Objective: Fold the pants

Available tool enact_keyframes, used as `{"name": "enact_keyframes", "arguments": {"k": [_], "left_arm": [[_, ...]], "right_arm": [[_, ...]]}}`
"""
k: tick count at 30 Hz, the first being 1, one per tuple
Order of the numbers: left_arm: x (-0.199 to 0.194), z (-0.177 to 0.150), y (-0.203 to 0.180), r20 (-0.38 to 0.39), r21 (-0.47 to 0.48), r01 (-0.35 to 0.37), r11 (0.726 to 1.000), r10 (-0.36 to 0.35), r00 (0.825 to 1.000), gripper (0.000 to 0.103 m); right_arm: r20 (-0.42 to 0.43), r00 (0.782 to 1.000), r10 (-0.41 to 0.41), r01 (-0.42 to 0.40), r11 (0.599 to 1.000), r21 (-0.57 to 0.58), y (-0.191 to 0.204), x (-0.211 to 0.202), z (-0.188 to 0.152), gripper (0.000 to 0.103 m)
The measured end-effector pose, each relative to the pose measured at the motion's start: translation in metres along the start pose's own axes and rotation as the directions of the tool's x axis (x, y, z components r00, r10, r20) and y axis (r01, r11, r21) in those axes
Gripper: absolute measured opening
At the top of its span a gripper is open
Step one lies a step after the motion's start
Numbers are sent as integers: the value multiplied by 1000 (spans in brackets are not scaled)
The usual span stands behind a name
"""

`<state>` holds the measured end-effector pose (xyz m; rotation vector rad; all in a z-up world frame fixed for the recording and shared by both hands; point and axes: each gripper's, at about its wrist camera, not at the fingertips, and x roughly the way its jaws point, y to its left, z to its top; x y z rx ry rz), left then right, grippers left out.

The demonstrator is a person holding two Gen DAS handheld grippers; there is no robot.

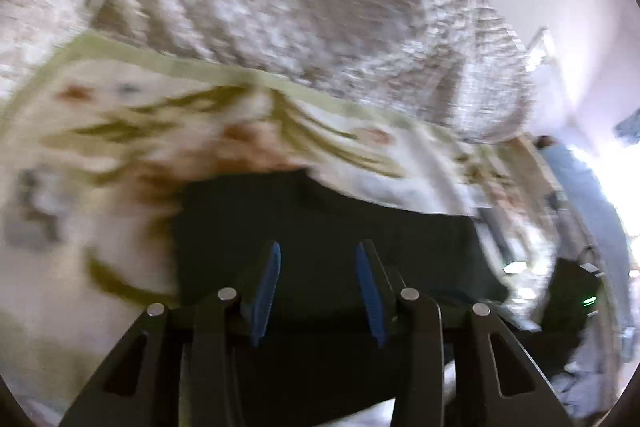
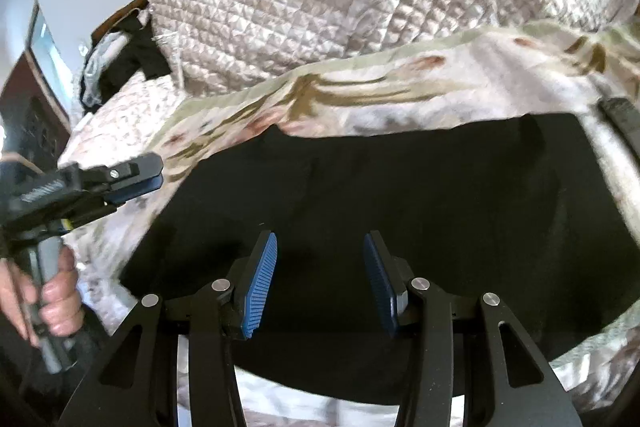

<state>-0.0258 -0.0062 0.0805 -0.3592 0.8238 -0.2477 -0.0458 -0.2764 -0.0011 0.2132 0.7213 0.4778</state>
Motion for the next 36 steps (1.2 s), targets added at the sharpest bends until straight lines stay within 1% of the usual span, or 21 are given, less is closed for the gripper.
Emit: {"name": "enact_keyframes", "arguments": {"k": [3, 6, 8, 11, 13, 17, 20, 21, 22, 23, 25, 26, 28, 30, 32, 33, 36], "left_arm": [[-2, -6, 30, -15, -47, -53, 998, 52, 999, 42], [2, -13, 50, -29, -81, -88, 993, 86, 996, 42], [7, -18, 53, -34, -78, -84, 993, 81, 996, 42], [15, -22, 53, -35, -44, -79, 996, 77, 996, 42], [19, -23, 53, -39, -39, -76, 996, 74, 996, 42], [19, -27, 57, -36, -50, -76, 996, 74, 997, 42], [18, -27, 60, -27, -59, -77, 995, 75, 997, 42], [18, -27, 60, -26, -59, -79, 995, 77, 997, 42], [19, -28, 60, -25, -59, -81, 995, 80, 997, 42], [19, -28, 60, -24, -57, -84, 995, 82, 996, 42], [19, -28, 60, -22, -54, -85, 995, 84, 996, 42], [18, -28, 59, -18, -49, -85, 995, 84, 996, 42], [16, -28, 58, -7, -40, -81, 996, 80, 997, 42], [16, -28, 56, -1, -35, -73, 997, 73, 997, 42], [16, -28, 54, -2, -27, -70, 997, 70, 998, 42], [16, -28, 53, -3, -24, -70, 997, 70, 998, 42], [14, -28, 52, 3, -18, -68, 998, 68, 998, 42]], "right_arm": [[-29, 998, 48, -47, 998, 36, 0, 7, -1, 46], [-55, 996, 74, -71, 996, 61, 2, 16, 0, 46], [-79, 992, 97, -92, 993, 73, 4, 24, 3, 46], [-108, 987, 122, -115, 991, 65, 12, 35, 10, 46], [-143, 983, 119, -111, 992, 61, 15, 47, 13, 46], [-165, 979, 120, -111, 992, 60, 19, 64, 23, 46], [-192, 967, 170, -154, 984, 94, 19, 77, 28, 46], [-200, 965, 171, -156, 984, 89, 21, 80, 29, 40], [-208, 967, 147, -135, 988, 73, 23, 84, 30, 15], [-213, 967, 141, -128, 989, 73, 21, 85, 30, 2], [-182, 970, 162, -146, 984, 99, 17, 80, 31, 3], [-152, 974, 171, -158, 983, 96, 16, 74, 33, 2], [-113, 981, 157, -150, 986, 67, 17, 66, 36, 2], [-116, 986, 120, -112, 991, 75, 11, 70, 36, 2], [-146, 983, 107, -92, 990, 105, 2, 77, 31, 2], [-144, 984, 108, -92, 989, 113, 0, 77, 29, 2], [-126, 989, 82, -73, 995, 74, 7, 70, 31, 2]]}}
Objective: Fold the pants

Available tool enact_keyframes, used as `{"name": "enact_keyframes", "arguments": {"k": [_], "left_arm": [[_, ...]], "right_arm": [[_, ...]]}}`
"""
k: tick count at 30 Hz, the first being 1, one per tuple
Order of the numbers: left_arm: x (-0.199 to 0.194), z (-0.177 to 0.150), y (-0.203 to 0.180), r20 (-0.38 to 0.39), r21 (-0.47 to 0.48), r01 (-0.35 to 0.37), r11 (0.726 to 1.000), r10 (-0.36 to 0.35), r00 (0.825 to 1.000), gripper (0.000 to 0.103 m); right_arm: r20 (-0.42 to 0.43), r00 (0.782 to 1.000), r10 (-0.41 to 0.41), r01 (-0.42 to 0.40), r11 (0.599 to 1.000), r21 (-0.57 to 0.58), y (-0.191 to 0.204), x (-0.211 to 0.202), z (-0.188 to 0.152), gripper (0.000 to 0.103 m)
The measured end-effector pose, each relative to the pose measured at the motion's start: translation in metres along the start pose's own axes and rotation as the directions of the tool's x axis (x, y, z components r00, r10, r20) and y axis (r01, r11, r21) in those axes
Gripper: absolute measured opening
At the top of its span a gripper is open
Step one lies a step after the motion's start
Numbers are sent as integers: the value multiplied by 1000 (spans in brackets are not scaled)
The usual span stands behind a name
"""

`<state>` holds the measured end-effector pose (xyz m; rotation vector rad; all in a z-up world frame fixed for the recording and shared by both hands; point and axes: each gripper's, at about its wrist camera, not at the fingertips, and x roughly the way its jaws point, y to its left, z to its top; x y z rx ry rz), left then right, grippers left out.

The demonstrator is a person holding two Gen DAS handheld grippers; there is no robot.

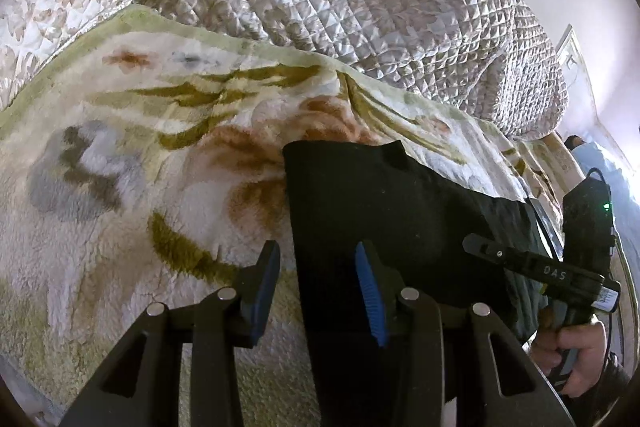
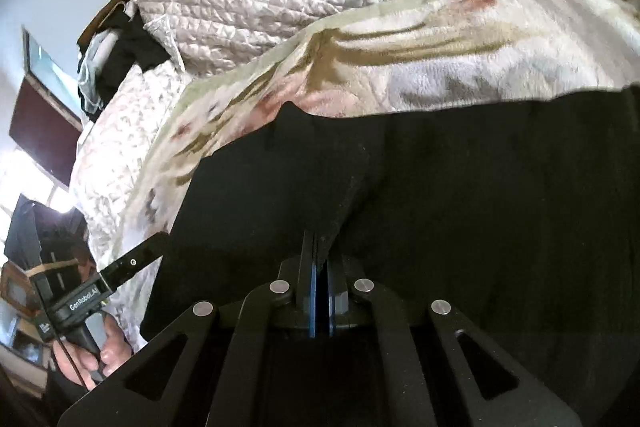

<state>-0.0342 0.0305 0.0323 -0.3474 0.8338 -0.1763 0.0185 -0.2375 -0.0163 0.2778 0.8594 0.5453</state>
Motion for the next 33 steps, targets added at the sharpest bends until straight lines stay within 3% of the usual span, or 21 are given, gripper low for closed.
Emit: {"name": "enact_keyframes", "arguments": {"k": [5, 10, 13, 15, 18, 22, 26, 28, 30, 33], "left_arm": [[-7, 0, -5, 17, 4, 12, 1000, -12, 1000, 42], [-4, -10, -13, -20, 13, 27, 1000, -27, 999, 42], [-5, -18, -21, -31, 42, 12, 999, -10, 999, 42], [-8, -20, -22, -34, 50, 2, 999, 0, 999, 42], [-16, -18, -21, -20, 38, 3, 999, -2, 1000, 42], [-17, -2, -29, 18, 69, -7, 998, 6, 1000, 42], [5, 19, -37, 12, 86, -3, 996, 2, 1000, 42], [28, 24, -35, -49, 80, -26, 996, 30, 998, 42], [44, 20, -32, -89, 71, -47, 996, 53, 995, 42], [39, 12, -36, -49, 112, -58, 992, 64, 997, 42]], "right_arm": [[14, 1000, -9, 9, 1000, 6, -4, -3, 1, 2], [23, 999, -22, 22, 1000, 6, -7, -2, 3, 2], [-13, 1000, -18, 18, 1000, 9, -11, 3, 1, 2], [7, 999, -48, 48, 999, 24, -13, -6, 1, 3], [82, 987, -141, 139, 990, 28, -16, -32, -1, 11], [149, 986, -71, 73, 997, -5, -9, -49, -3, 11], [83, 996, -36, 41, 997, -66, 3, -29, -7, 11], [1, 997, -72, 72, 995, -67, 0, -13, -11, 11], [15, 998, -56, 57, 996, -62, -2, -14, -11, 11], [36, 995, -92, 95, 992, -78, 0, -22, -13, 11]]}}
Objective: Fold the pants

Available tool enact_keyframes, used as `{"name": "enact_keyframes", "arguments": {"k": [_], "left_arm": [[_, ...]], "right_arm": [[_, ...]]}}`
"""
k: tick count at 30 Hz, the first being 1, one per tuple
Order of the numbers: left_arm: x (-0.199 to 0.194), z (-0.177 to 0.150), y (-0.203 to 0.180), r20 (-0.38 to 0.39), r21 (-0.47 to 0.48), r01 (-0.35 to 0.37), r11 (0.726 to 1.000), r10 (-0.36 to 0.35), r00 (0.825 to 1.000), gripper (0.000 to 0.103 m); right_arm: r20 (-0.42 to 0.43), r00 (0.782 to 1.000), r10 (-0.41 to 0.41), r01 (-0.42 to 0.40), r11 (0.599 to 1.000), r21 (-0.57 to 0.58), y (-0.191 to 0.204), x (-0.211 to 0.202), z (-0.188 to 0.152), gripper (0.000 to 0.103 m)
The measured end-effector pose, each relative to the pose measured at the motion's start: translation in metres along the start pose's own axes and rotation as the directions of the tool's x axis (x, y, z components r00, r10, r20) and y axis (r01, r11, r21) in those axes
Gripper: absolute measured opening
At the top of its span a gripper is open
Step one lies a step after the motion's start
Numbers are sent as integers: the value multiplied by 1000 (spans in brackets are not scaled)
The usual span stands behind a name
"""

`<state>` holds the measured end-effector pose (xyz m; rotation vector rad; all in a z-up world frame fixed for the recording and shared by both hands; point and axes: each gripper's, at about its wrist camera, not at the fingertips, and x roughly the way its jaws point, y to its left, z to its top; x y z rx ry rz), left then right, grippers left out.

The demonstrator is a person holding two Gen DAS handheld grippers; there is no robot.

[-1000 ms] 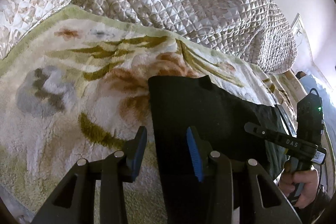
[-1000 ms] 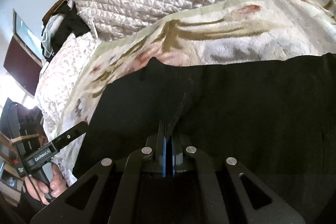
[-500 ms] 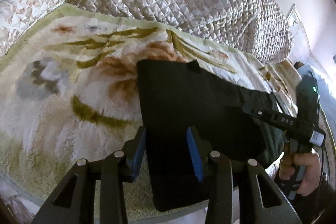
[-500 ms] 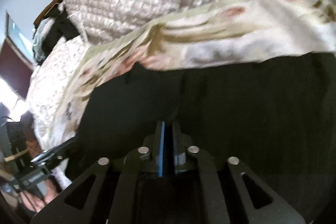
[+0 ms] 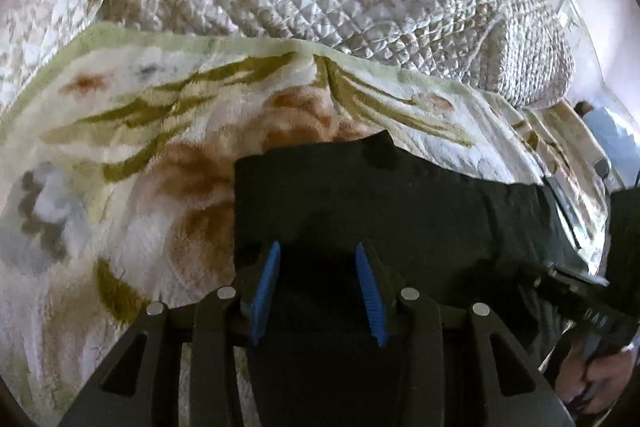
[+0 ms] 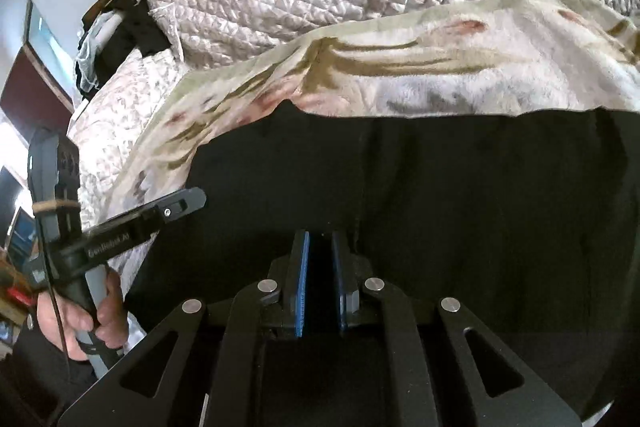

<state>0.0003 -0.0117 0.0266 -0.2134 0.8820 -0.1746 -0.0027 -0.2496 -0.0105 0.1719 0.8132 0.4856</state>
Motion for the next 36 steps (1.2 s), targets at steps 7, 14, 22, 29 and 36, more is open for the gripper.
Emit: {"name": "enact_keyframes", "arguments": {"k": [7, 14, 22, 29, 36], "left_arm": [[-16, -20, -4, 15, 11, 22, 1000, -22, 1000, 42], [-27, -39, -14, 49, 48, -17, 999, 15, 999, 42], [-44, -59, -16, 66, 45, -19, 999, 16, 998, 42], [-49, -60, -20, 47, 52, -51, 997, 48, 998, 42], [-52, -55, -28, 30, 60, -82, 995, 80, 996, 42]], "right_arm": [[20, 999, -35, 37, 996, -83, 20, -4, -27, 11], [49, 995, -85, 91, 986, -139, 30, -12, -44, 13], [89, 985, -146, 161, 967, -197, 43, -22, -60, 21], [87, 985, -152, 164, 974, -157, 38, -32, -58, 30], [144, 982, -122, 145, 977, -159, 45, -44, -55, 30]]}}
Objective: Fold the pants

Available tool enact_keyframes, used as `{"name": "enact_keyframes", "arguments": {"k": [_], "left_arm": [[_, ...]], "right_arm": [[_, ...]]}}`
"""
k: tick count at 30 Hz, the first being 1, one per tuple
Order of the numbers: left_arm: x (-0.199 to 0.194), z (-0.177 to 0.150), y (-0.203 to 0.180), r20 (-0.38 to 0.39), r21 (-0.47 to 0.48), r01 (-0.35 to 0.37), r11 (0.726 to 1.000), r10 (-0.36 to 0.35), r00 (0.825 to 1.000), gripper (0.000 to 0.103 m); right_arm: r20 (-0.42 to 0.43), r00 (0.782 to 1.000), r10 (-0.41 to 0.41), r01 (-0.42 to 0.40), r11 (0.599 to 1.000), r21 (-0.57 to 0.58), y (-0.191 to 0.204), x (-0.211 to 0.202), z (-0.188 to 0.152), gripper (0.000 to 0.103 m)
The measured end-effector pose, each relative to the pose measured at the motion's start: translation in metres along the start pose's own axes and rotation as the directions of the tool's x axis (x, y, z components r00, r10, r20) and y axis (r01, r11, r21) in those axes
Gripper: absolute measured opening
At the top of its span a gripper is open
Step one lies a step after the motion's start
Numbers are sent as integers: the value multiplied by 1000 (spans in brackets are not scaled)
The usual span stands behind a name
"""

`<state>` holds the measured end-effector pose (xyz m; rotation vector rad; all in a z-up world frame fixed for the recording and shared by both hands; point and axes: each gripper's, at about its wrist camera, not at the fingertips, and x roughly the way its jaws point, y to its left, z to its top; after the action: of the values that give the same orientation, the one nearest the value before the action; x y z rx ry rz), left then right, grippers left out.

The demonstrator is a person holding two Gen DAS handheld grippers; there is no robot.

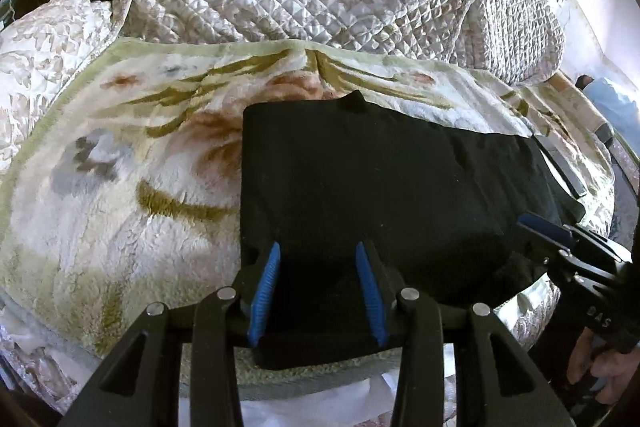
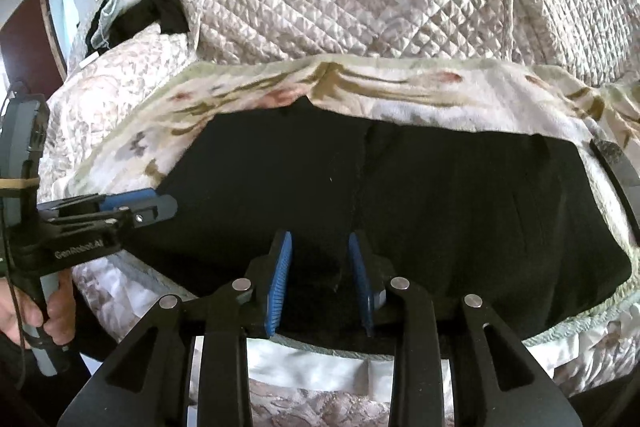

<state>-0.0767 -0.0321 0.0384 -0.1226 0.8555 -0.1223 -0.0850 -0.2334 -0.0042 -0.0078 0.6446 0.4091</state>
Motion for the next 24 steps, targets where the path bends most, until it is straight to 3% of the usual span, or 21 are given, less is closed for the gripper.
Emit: {"name": "enact_keyframes", "arguments": {"k": [3, 6, 18, 24], "left_arm": [[-2, 0, 0, 11, 0, 0, 1000, 0, 1000, 42], [3, -3, 0, 4, 1, 1, 1000, -1, 1000, 42], [4, -11, 0, 23, 17, 14, 1000, -15, 1000, 42], [1, -9, -1, 24, 8, 24, 1000, -24, 999, 42]], "right_arm": [[-16, 1000, 25, -25, 1000, 12, -1, 3, -2, 30], [-85, 996, 10, -10, 1000, 5, -2, 17, -9, 28], [-76, 997, -3, 10, 996, 86, -23, 12, -9, 25], [-62, 995, -81, 89, 986, 141, -45, 1, -12, 25]]}}
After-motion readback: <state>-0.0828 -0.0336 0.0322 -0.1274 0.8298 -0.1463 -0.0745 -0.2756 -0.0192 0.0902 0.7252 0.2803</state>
